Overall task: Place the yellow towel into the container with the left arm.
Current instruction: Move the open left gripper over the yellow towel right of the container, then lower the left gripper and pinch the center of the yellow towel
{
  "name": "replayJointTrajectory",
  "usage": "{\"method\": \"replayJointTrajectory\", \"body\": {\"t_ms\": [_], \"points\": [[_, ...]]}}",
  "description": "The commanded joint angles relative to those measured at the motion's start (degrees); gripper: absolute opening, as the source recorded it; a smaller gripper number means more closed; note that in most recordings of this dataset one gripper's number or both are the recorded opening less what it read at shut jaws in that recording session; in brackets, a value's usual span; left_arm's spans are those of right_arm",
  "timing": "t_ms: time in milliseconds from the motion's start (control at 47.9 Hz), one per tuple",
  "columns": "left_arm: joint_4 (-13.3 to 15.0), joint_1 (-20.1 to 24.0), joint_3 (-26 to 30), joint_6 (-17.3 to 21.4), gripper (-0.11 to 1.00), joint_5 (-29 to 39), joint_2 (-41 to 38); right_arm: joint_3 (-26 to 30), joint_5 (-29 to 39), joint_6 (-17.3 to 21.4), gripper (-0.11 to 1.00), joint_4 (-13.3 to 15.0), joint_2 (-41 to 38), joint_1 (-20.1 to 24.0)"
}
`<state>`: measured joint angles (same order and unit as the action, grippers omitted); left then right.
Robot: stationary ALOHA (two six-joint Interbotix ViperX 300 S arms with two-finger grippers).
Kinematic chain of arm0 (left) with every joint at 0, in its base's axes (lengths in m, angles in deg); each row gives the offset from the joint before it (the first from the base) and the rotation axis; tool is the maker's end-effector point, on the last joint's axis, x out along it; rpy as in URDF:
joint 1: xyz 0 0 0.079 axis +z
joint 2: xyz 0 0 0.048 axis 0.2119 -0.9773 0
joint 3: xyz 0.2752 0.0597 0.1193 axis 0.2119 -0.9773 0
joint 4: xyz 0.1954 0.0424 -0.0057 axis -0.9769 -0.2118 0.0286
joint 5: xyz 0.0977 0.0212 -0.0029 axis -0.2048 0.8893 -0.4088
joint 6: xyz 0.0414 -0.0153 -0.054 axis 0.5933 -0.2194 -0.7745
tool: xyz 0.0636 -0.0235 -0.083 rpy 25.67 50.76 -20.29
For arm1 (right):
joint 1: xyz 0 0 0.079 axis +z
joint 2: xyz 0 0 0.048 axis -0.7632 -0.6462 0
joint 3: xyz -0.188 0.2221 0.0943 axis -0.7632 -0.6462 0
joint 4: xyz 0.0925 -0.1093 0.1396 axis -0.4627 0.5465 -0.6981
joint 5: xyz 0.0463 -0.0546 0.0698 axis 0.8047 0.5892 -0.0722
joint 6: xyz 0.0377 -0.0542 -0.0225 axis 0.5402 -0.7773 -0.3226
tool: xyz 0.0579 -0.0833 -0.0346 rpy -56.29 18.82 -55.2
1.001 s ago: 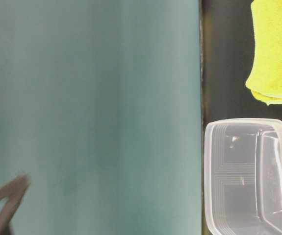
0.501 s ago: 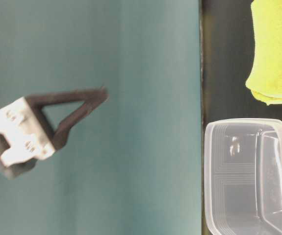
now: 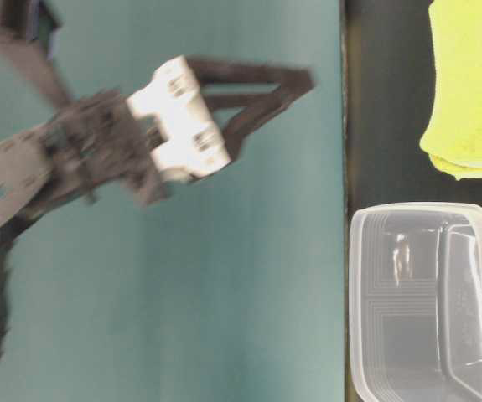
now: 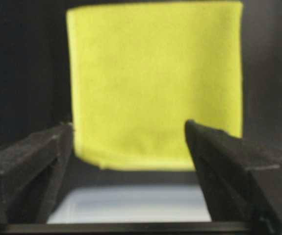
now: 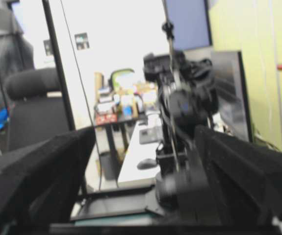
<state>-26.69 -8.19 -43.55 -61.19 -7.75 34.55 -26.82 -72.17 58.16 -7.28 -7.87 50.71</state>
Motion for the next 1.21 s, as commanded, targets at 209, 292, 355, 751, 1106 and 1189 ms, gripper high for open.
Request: {"method": "replayJointTrajectory", "body": {"t_ms": [209, 292, 355, 751, 1106, 1189], "points": [[-0.2, -0.8, 4.8, 0.0, 0.91, 0.1, -9.3, 0.8, -0.7, 0.2, 0.79, 0.1, -0.4, -0.1], [-0.2, -1.2, 4.7, 0.0, 0.91, 0.1, -11.0, 0.8, -0.7, 0.1, 0.79, 0.1, -0.4, -0.1], [-0.2, -1.3, 4.6, 0.0, 0.91, -0.1, -12.1, 0.8, -0.7, 0.2, 0.79, 0.1, -0.4, -0.2], [-0.2, -2.4, 4.1, 3.6, 0.89, -0.4, -15.9, 0.9, -1.1, 0.2, 0.79, 0.1, -0.4, -0.1], [-0.1, -3.1, 4.7, 4.0, 0.18, 2.2, -15.7, 1.1, -1.8, -0.1, 0.79, 0.1, -0.2, -0.1], [-0.2, -2.9, 6.2, 4.1, 0.07, 2.7, -14.9, 1.1, -2.3, -0.4, 0.79, 0.1, 0.2, -0.1]]}}
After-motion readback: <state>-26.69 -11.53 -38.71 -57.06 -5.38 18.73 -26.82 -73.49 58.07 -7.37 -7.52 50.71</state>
